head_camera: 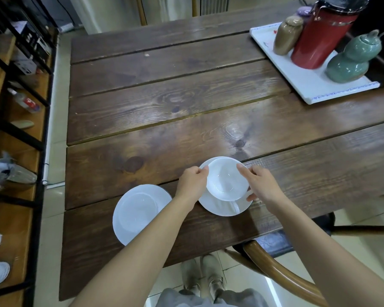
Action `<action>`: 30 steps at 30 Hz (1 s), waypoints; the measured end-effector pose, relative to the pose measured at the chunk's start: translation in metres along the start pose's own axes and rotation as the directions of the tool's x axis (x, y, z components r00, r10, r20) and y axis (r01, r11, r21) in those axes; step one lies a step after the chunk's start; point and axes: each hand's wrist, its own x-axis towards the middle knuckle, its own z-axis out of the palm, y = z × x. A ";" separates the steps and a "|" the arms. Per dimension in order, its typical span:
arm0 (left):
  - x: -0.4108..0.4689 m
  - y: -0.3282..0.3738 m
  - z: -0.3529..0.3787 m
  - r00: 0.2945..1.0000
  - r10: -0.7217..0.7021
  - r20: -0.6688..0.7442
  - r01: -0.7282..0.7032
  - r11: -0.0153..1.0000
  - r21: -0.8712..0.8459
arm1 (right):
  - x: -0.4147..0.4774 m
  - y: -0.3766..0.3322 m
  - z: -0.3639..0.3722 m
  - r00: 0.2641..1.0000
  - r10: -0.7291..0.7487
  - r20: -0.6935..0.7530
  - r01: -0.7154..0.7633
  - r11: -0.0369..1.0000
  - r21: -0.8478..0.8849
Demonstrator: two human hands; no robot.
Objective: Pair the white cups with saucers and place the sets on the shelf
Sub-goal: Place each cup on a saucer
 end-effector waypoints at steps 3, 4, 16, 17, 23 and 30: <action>0.001 -0.005 0.001 0.989 0.075 -0.129 -0.047 0.977 0.209 | 0.002 0.005 -0.005 0.993 -0.063 -0.096 0.057 0.996 -0.064; 0.000 -0.005 0.001 0.989 0.058 -0.133 -0.031 0.980 0.194 | 0.003 0.007 -0.008 0.988 -0.086 -0.130 0.079 0.995 -0.062; -0.008 -0.007 -0.015 0.940 -0.250 0.231 0.315 0.895 -0.316 | 0.008 0.019 -0.024 0.970 0.084 0.227 -0.124 0.978 0.170; -0.009 -0.007 -0.015 0.944 -0.241 0.224 0.305 0.895 -0.326 | 0.009 0.019 -0.023 0.972 0.089 0.219 -0.129 0.976 0.176; -0.025 0.003 -0.026 0.982 -0.124 0.142 0.172 0.896 -0.409 | 0.004 0.003 -0.026 0.987 -0.002 0.158 -0.043 0.958 0.283; -0.059 0.015 -0.060 0.999 -0.008 0.038 0.026 0.862 -0.507 | -0.015 -0.043 -0.023 0.971 -0.177 0.162 0.109 0.926 0.362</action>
